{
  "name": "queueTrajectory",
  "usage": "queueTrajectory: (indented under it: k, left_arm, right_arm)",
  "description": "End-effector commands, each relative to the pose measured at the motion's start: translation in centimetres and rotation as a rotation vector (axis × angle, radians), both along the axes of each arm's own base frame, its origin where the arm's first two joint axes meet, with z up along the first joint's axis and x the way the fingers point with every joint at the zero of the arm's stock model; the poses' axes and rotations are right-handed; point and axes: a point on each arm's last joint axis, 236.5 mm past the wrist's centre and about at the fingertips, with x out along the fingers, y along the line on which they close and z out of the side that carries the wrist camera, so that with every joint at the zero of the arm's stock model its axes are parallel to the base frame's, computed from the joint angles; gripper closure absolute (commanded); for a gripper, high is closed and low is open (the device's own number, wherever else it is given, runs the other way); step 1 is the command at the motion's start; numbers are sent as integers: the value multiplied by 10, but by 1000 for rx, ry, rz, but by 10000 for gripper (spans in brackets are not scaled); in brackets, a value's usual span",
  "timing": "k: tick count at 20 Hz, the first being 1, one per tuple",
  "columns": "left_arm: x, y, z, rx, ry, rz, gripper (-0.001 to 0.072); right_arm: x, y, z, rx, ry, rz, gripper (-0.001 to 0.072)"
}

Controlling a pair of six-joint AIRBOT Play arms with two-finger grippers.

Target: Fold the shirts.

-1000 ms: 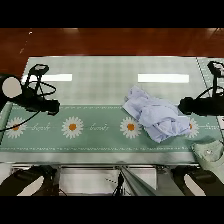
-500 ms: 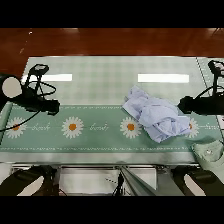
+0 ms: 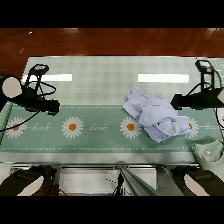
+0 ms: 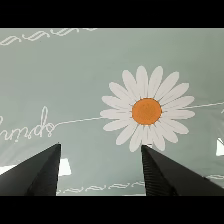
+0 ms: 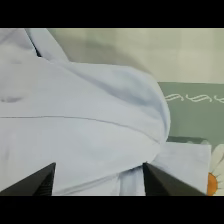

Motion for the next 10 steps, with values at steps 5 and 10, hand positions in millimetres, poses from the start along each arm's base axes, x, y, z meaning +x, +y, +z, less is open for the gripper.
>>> queueTrajectory:
  k: [5,10]
  left_arm:
    - [0,0,0,0,2,-1,99]
    - [0,0,0,0,1,-1,99]
  right_arm:
    - [-9,66,-101,258,364,66,110]
    - [-34,82,-132,262,524,110,150]
